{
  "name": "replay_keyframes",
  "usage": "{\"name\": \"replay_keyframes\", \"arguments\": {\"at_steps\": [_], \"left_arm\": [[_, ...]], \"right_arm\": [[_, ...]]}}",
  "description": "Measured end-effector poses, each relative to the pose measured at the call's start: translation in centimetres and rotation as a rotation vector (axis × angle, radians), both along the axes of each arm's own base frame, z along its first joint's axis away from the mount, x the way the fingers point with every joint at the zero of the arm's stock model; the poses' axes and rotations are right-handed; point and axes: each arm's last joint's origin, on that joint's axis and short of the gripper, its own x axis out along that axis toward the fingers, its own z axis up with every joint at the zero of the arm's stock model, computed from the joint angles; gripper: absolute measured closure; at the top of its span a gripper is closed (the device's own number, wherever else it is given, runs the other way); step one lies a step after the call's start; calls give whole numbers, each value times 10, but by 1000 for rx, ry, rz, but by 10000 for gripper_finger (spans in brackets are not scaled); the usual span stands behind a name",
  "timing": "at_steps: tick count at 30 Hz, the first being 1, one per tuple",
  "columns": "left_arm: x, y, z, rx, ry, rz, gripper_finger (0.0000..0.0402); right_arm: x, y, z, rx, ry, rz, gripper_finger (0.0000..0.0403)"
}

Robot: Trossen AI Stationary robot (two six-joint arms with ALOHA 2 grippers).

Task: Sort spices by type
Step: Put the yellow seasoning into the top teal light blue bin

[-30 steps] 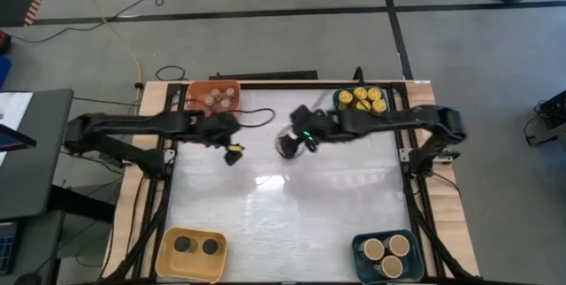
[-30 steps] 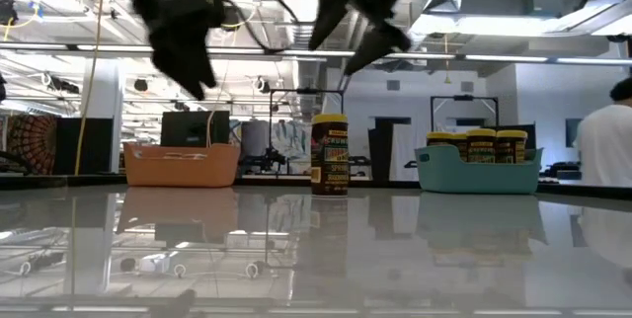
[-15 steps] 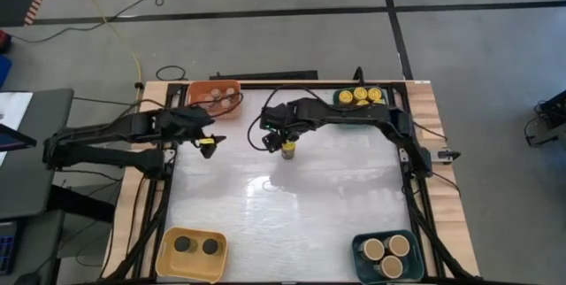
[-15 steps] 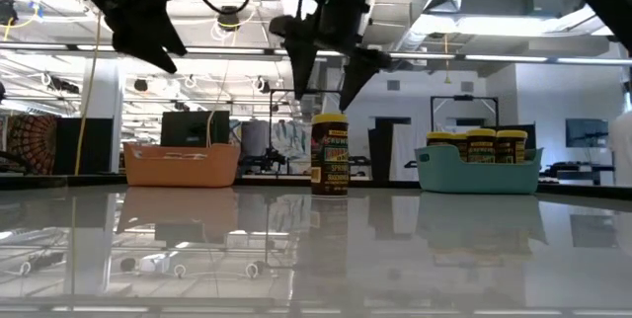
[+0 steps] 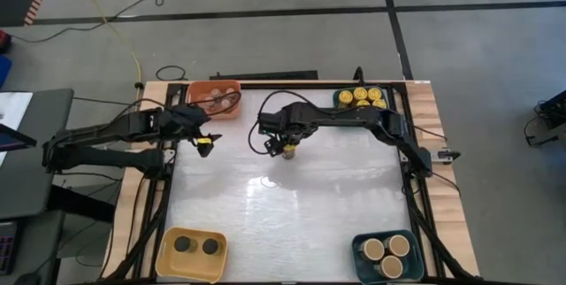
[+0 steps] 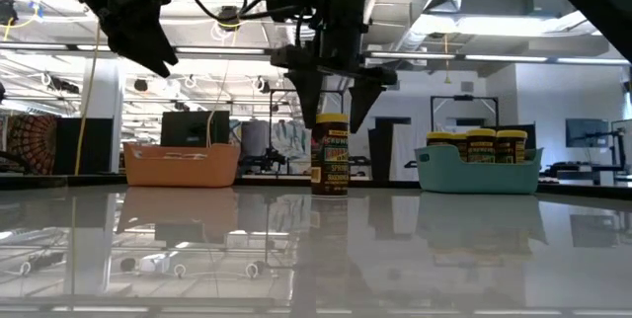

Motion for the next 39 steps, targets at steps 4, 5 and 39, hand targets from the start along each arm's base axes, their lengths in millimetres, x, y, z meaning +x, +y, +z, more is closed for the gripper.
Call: {"name": "replay_keyframes", "arguments": {"at_steps": [4, 5, 39], "left_arm": [[0, 0, 0, 4, 6, -4, 75], [0, 0, 0, 6, 8, -5, 75], [-2, 0, -2, 94, 103, -97, 75]], "right_arm": [[0, -2, 0, 35, -3, 0, 70], [-1, -2, 0, 57, -3, 0, 83], [-174, -41, 115, -146, 32, -232, 155]]}}
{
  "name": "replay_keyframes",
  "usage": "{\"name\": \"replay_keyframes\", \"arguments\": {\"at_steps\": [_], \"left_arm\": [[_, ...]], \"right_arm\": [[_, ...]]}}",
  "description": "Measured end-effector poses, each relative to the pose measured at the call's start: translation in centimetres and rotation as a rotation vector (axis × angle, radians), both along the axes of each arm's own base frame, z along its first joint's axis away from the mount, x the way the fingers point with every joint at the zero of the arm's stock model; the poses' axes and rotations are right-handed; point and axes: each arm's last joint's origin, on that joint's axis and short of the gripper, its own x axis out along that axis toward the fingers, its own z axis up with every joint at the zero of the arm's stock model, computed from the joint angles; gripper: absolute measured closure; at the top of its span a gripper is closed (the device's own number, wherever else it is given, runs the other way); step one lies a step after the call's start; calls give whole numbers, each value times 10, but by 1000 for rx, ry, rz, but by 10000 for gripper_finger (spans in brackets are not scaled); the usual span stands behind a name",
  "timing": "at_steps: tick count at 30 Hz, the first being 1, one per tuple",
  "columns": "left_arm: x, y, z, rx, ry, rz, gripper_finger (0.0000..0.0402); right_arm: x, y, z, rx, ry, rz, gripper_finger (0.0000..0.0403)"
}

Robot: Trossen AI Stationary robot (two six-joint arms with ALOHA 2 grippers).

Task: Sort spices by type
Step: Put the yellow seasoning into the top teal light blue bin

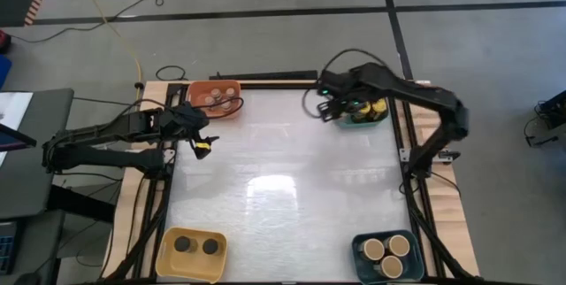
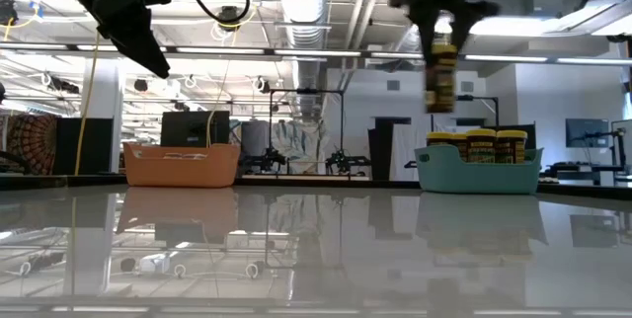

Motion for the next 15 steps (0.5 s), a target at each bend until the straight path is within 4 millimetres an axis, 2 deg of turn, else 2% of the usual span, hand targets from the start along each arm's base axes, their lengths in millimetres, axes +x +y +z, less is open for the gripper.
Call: {"name": "replay_keyframes", "arguments": {"at_steps": [4, 9, 15], "left_arm": [[0, 0, 0, -14, -12, 15, 75], [0, 1, 1, -20, -29, 44, 75], [0, 1, 1, -39, -51, 94, 75]], "right_arm": [[-23, -11, -13, -37, -48, -69, 155], [-32, -33, -43, -59, -129, -102, 155], [-44, -47, -67, -32, -71, -135, 155]]}}
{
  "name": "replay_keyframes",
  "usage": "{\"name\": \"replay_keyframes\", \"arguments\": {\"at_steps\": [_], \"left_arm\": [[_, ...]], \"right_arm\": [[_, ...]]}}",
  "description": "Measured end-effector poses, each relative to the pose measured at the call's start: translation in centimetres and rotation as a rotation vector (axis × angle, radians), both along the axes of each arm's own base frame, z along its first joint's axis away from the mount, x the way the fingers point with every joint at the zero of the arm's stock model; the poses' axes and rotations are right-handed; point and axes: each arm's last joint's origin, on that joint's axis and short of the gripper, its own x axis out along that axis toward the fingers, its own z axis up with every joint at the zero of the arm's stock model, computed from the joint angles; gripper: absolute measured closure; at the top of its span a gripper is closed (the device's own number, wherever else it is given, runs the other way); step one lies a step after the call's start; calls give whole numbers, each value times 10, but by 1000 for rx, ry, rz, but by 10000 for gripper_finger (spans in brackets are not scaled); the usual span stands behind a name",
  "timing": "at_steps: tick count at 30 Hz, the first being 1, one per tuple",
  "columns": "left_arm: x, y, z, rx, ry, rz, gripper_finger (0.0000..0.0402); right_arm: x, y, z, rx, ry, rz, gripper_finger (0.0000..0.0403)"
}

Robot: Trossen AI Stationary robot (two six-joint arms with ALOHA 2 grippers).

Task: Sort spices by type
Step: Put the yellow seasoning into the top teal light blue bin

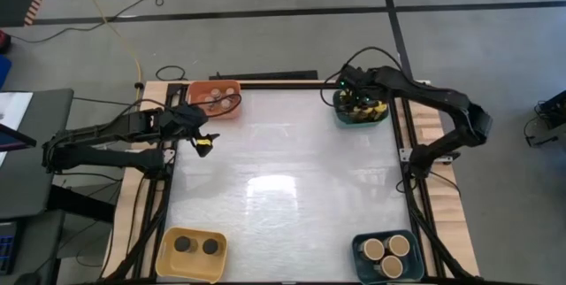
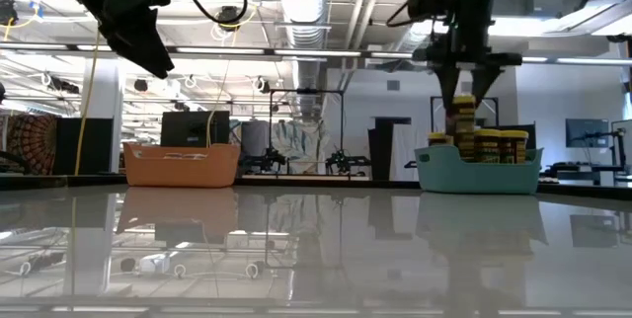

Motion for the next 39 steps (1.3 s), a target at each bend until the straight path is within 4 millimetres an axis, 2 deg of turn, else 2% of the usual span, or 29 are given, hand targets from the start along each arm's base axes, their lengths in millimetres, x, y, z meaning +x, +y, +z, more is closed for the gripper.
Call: {"name": "replay_keyframes", "arguments": {"at_steps": [6, 16, 39], "left_arm": [[0, 0, 0, 0, -1, 3, 75], [0, 0, 0, 0, -1, 3, 75], [0, 0, 0, -5, -6, 9, 75]], "right_arm": [[-2, -7, -16, 31, -32, 12, 147], [-1, -5, -31, 66, -56, 26, 121], [3, -7, -30, 34, -92, 25, 116]]}}
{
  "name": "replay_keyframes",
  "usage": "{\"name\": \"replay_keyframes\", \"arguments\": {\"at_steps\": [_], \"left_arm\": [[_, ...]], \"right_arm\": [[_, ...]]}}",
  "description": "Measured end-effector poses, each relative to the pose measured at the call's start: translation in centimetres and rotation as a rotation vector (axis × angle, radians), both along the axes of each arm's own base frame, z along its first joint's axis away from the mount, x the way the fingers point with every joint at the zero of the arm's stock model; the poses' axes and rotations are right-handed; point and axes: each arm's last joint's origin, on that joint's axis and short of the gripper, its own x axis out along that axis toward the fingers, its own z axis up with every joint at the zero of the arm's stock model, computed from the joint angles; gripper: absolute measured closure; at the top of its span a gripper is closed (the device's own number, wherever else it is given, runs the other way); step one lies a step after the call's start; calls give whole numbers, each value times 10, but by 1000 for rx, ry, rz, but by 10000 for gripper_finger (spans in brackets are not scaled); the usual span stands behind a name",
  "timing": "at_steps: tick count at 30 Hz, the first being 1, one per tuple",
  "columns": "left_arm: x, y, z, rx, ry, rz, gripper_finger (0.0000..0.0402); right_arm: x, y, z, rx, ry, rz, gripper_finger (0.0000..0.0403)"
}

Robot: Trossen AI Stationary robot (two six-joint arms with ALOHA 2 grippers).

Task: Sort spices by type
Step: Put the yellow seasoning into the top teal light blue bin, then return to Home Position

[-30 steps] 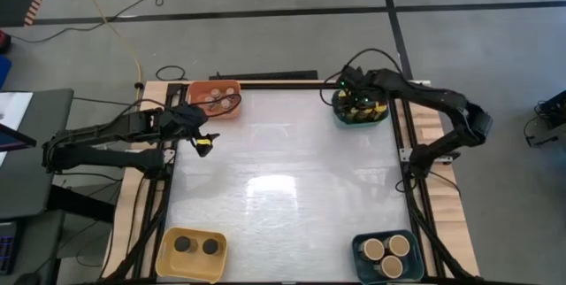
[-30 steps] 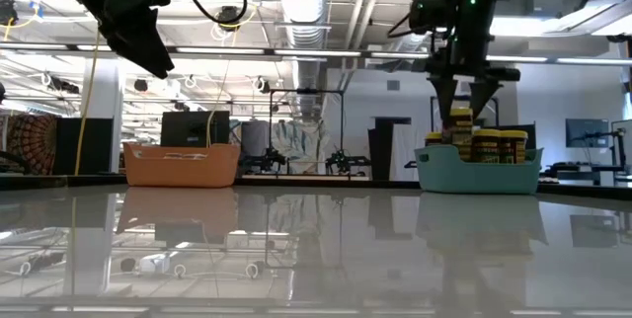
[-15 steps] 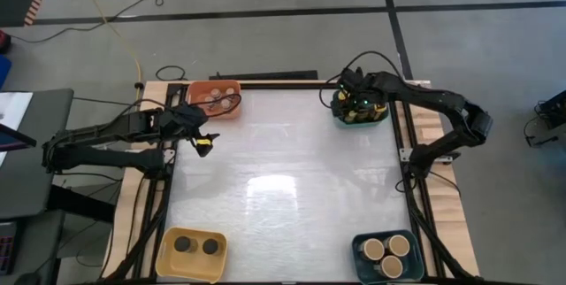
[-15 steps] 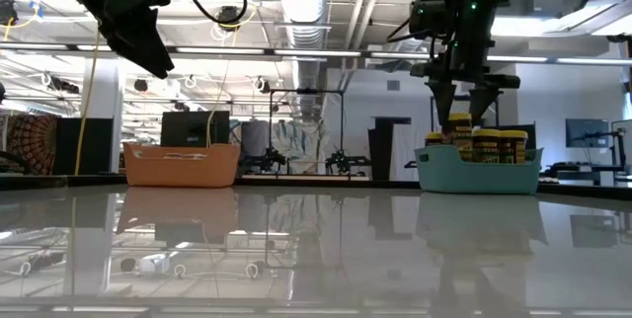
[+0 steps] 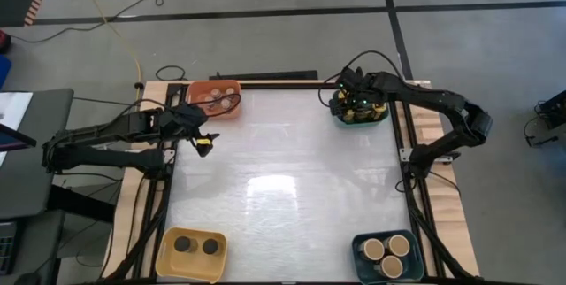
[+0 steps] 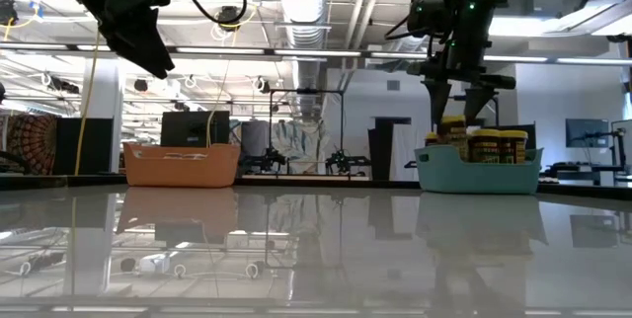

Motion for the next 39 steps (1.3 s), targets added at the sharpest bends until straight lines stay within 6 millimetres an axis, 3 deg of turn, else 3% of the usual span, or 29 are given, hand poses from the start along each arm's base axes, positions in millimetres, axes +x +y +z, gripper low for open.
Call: {"name": "replay_keyframes", "arguments": {"at_steps": [8, 11, 15, 20, 25, 33, 39], "left_arm": [[0, 0, 0, 6, 0, -5, 75], [2, 0, 0, 25, -91, -13, 75], [3, -6, -17, 91, -286, -143, 75], [-3, -14, -51, 116, -528, -181, 75], [-11, -24, -78, 118, -620, -257, 75], [-19, -39, -105, 181, -753, -405, 75], [-27, -44, -106, 215, -832, -470, 75]], "right_arm": [[0, 0, 0, 1, -1, -5, 116], [-2, 1, 3, 0, -18, -30, 116], [-7, 10, 19, -32, -88, -37, 116], [-14, 38, 47, -108, -199, 54, 116], [-20, 63, 66, -149, -302, 133, 116], [-21, 84, 73, -143, -344, 217, 116], [-18, 87, 75, -156, -375, 240, 116]]}}
